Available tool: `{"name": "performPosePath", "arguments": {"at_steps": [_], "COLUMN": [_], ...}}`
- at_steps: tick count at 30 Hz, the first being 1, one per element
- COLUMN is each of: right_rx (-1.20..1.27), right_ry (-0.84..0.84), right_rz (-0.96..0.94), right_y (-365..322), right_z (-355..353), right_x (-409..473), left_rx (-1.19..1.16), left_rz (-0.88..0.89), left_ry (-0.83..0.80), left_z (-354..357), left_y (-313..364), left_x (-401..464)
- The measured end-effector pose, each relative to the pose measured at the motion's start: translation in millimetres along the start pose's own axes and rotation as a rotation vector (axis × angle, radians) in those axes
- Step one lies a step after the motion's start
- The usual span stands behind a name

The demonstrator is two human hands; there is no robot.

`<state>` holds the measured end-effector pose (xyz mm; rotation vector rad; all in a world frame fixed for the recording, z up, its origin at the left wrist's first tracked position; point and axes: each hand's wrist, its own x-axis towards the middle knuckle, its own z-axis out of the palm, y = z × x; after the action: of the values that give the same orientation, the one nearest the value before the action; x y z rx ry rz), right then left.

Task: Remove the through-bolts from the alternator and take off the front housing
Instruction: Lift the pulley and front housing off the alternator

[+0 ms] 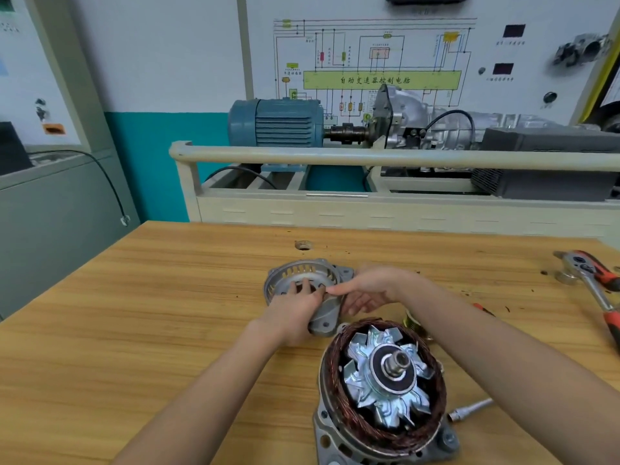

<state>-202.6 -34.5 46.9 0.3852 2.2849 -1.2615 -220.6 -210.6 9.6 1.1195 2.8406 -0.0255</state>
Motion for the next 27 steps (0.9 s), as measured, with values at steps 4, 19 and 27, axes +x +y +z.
{"name": "performPosePath", "arguments": {"at_steps": [4, 19, 27], "right_rx": [-0.036, -0.005, 0.237], "right_ry": [-0.008, 0.266, 0.438], "right_rz": [-0.004, -0.182, -0.583], "right_y": [8.4, 22.5, 47.1], "right_z": [6.7, 8.4, 26.3], "right_x": [9.8, -40.0, -132.7], "left_rx": [0.054, -0.041, -0.678], "left_rz": [-0.009, -0.077, 0.149], "left_ry": [-0.033, -0.083, 0.499], "left_z": [8.6, -20.1, -39.6], "left_y": [-0.5, 6.4, 50.4], "left_x": [4.7, -17.4, -93.7]}}
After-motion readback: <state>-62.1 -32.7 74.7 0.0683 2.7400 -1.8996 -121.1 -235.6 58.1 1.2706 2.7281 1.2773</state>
